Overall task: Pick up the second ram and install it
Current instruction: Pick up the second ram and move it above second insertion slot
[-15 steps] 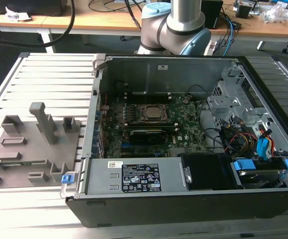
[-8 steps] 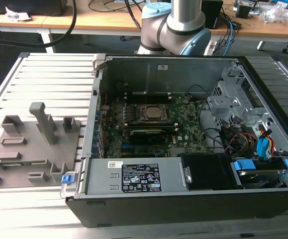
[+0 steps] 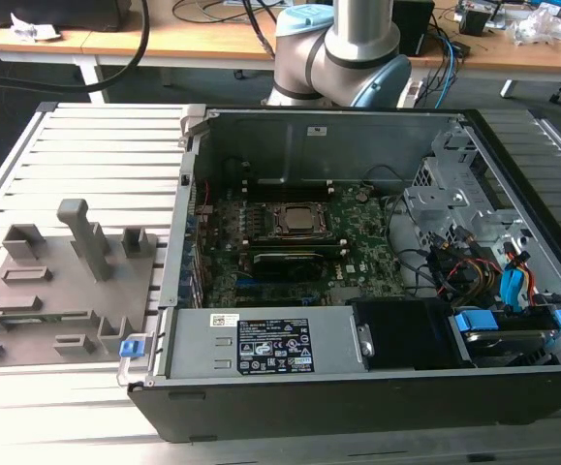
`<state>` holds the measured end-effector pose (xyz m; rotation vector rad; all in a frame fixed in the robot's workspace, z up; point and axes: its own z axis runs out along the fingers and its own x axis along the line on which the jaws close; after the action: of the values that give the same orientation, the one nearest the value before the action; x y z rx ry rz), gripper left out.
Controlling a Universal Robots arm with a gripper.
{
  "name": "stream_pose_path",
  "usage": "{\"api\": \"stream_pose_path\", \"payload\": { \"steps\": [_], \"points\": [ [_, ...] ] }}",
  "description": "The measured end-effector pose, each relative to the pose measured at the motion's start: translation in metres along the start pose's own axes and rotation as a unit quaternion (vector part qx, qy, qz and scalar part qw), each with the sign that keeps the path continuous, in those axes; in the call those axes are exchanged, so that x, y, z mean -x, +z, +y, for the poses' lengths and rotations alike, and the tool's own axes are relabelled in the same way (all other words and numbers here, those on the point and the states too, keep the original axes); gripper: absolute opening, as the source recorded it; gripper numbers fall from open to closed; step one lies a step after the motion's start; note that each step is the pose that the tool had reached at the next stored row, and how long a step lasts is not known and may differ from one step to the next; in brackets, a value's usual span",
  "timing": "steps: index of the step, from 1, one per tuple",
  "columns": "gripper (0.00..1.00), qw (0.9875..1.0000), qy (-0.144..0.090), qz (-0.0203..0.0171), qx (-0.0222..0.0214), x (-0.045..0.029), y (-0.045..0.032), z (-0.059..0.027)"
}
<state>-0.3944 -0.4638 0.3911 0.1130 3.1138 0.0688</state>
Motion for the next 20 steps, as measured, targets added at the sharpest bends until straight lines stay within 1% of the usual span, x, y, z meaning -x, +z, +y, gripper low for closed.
{"api": "stream_pose_path", "payload": {
  "steps": [4,6,7,8,9,10,11,12,13,15,16,19,20],
  "points": [
    [0.11,0.9997,-0.026,0.0012,0.0006,0.0,0.0,0.0],
    [0.11,0.9987,-0.052,0.0023,0.0012,0.0,0.0,0.0],
    [0.11,0.9976,-0.069,0.0032,0.0016,0.0,0.0,0.0],
    [0.11,0.9961,-0.088,0.004,0.0021,0.0,0.0,0.0],
    [0.11,0.9943,-0.107,0.0049,0.0025,0.0,0.0,0.0],
    [0.11,0.9923,-0.124,0.0056,0.0029,0.0,0.0,0.0],
    [0.11,0.9897,-0.143,0.0065,0.0034,0.0,0.0,0.0],
    [0.11,0.9877,-0.156,0.0071,0.0037,0.0,0.0,0.0],
    [0.11,0.985,-0.172,0.0078,0.0041,0.0,0.0,0.0],
    [0.11,0.9784,-0.207,0.0093,0.0049,0.0,0.0,0.0],
    [0.11,0.9766,-0.215,0.0097,0.0051,0.0,0.0,0.0],
    [0.11,0.9668,-0.255,0.0115,0.006,0.0,0.0,0.0],
    [0.11,0.9613,-0.275,0.0124,0.0064,0.0,0.0,0.0]
  ]
}}
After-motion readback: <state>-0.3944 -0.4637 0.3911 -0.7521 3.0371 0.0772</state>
